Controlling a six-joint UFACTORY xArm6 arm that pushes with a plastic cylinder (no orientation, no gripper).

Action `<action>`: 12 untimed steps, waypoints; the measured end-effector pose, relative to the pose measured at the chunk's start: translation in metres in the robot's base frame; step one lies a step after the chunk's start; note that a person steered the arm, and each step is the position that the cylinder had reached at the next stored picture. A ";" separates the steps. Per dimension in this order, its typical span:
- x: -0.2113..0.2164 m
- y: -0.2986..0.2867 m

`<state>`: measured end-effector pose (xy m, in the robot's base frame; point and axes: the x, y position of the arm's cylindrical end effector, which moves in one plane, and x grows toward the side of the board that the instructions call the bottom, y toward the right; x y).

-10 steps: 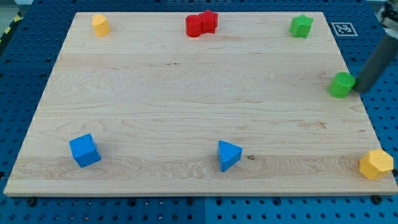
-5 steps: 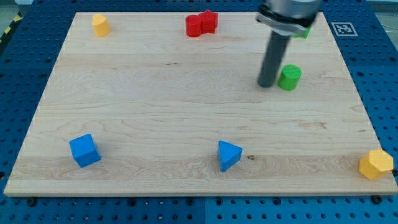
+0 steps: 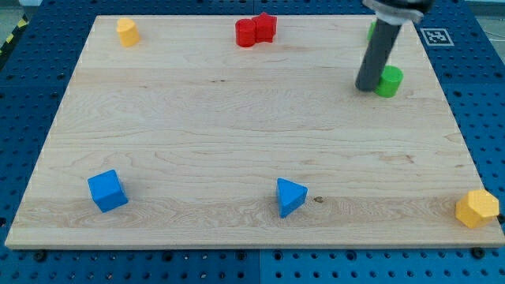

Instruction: Push the green circle horizontal to the green star

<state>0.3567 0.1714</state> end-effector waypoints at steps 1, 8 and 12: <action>-0.017 -0.003; -0.039 -0.029; -0.053 -0.107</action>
<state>0.3039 0.0646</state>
